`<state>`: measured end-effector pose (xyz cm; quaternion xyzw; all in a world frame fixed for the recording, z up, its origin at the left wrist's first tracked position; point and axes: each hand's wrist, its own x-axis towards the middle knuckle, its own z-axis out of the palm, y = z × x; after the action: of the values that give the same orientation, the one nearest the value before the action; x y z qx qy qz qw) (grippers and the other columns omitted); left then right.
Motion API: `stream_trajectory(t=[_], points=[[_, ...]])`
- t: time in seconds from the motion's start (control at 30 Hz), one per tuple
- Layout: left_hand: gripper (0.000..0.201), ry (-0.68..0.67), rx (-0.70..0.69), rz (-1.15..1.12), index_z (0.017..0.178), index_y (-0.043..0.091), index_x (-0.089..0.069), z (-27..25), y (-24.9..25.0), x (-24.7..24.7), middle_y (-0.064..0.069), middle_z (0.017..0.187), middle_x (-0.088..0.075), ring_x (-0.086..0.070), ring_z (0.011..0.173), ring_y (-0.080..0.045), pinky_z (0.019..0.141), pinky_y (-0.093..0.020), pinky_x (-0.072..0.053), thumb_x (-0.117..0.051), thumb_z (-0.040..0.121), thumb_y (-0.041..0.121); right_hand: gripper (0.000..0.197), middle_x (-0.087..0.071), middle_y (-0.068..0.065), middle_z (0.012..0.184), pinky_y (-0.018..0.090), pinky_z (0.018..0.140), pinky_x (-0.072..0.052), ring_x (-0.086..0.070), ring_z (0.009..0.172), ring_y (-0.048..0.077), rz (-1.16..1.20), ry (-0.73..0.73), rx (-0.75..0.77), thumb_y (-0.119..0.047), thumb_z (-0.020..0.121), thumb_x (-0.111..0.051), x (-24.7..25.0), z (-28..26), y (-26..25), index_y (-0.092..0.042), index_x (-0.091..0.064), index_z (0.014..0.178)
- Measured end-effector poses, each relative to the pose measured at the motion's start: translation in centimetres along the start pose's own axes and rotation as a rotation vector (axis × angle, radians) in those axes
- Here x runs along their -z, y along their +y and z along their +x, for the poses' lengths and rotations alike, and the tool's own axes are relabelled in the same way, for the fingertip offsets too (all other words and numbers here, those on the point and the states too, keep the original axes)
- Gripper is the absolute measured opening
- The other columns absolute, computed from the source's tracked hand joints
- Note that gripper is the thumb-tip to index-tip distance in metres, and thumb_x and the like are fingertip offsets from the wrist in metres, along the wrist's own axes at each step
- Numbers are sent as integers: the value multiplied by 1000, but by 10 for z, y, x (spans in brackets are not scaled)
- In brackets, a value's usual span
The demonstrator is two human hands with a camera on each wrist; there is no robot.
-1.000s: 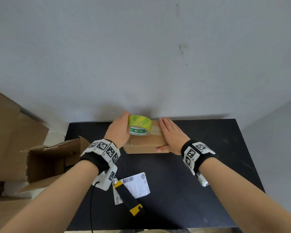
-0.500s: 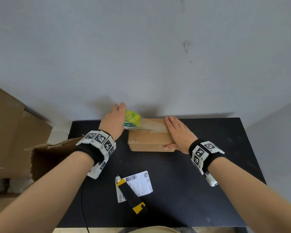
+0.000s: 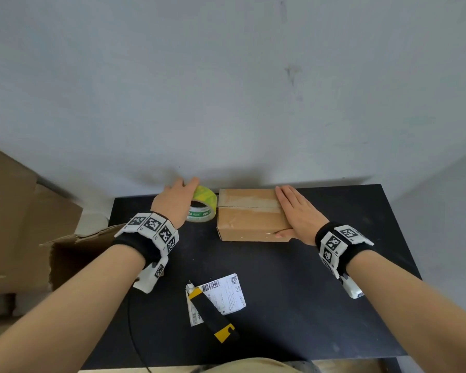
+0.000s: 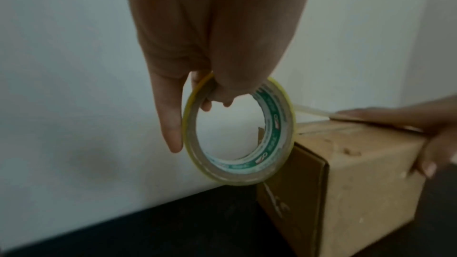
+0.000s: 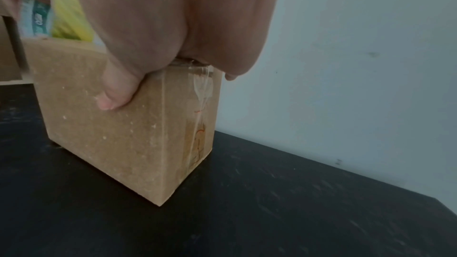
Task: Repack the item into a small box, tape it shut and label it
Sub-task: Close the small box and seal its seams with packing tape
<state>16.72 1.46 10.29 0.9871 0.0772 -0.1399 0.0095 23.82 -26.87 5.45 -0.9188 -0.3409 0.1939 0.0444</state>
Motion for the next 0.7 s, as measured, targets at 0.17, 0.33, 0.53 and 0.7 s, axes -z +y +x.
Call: stream_trajectory(t=[0.17, 0.33, 0.53, 0.7], points=[[51, 69, 20, 112, 129, 14, -32, 3, 15, -3, -16, 120, -37, -45, 100, -34, 62, -33, -38, -46, 84, -7, 113, 3, 12, 157, 32, 117, -1, 4, 146, 25, 21, -12, -8, -53, 78, -65, 2, -4, 6, -6, 11, 148], [54, 57, 26, 161, 131, 15, -31, -1, 22, -11, -18, 122, -35, -45, 102, -35, 60, -31, -38, -47, 85, -8, 113, 1, 11, 157, 31, 117, -1, 3, 146, 25, 24, -4, -16, -52, 77, -66, 2, -8, 15, -6, 9, 148], [48, 63, 26, 190, 127, 13, -34, -4, 22, -12, -19, 119, -37, -45, 99, -35, 59, -28, -38, -48, 86, -7, 115, 1, 11, 157, 32, 118, -2, 2, 146, 25, 6, -8, -22, -53, 76, -66, 2, -11, 22, -7, 10, 148], [54, 25, 32, 193, 131, 14, -31, -1, 23, -17, -20, 126, -33, -44, 104, -37, 59, -28, -39, -51, 85, -6, 114, 0, 11, 157, 33, 118, -4, 1, 146, 25, 12, -3, -18, -53, 76, -67, 1, -11, 22, -6, 9, 149]])
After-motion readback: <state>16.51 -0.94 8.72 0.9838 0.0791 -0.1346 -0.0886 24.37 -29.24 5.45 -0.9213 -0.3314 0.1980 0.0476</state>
